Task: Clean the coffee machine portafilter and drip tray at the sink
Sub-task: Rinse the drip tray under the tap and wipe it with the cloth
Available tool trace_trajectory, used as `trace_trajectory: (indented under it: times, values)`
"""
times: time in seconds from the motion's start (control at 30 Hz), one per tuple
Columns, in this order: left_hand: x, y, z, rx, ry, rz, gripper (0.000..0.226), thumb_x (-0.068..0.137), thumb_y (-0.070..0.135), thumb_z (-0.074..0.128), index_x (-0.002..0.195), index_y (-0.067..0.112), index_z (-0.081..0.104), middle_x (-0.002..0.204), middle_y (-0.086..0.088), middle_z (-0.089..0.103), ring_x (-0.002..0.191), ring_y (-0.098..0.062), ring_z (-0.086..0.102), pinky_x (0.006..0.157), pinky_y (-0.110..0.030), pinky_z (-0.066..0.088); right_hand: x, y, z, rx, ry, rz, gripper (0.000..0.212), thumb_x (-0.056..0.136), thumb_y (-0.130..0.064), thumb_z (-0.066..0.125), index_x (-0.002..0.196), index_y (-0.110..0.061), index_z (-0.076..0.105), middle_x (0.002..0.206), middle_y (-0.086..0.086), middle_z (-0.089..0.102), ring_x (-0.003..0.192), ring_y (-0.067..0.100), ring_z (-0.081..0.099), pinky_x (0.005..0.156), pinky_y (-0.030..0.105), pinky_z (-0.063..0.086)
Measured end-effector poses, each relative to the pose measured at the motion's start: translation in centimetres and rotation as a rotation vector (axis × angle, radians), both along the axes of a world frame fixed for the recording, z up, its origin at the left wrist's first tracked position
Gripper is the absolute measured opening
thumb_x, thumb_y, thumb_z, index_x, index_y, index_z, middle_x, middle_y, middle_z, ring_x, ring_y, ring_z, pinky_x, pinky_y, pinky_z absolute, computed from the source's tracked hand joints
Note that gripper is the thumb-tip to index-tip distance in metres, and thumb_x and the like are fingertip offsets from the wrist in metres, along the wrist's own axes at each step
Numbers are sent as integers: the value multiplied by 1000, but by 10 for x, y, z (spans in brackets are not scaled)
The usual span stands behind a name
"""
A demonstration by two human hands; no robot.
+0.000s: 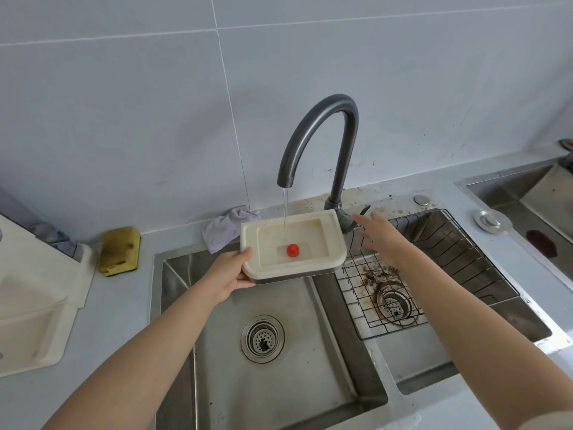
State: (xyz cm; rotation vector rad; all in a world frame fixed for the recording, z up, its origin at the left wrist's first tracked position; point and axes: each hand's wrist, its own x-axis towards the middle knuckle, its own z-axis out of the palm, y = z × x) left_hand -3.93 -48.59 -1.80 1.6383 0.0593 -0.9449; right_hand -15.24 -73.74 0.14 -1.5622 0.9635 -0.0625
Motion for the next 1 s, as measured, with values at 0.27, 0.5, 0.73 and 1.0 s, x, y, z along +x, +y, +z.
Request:
trace_trajectory:
  times: [0.27, 0.5, 0.73, 1.0]
  values:
    - [-1, 1, 0, 28, -6, 46, 33, 97, 21, 43, 124, 2, 49, 107, -15, 59, 99, -29, 58, 84, -42, 48, 15, 4, -4, 196, -128, 14, 85, 90, -47, 46, 148, -13, -6, 156, 6, 3, 144, 24, 7, 116, 44, 10]
    - [2, 3, -4, 81, -9, 39, 32, 97, 22, 44, 122, 2, 50, 110, -17, 60, 99, -30, 58, 83, -42, 48, 23, 3, -6, 227, -148, 29, 94, 88, -49, 49, 145, -12, -16, 156, 12, 3, 144, 26, 6, 117, 46, 8]
    - [1, 0, 2, 85, -30, 43, 33, 97, 21, 45, 123, 2, 49, 109, -15, 59, 99, -30, 58, 85, -42, 49, 31, 2, 6, 159, -69, 70, 95, 83, -59, 51, 147, -15, -3, 155, 13, 9, 142, 30, 11, 116, 47, 14]
    - [-3, 12, 10, 85, -33, 47, 32, 97, 22, 45, 122, 2, 50, 109, -16, 59, 100, -31, 58, 83, -42, 49, 8, 29, 9, 44, -97, 245, 97, 87, -34, 57, 144, -12, -18, 155, 6, 13, 142, 25, 14, 114, 46, 9]
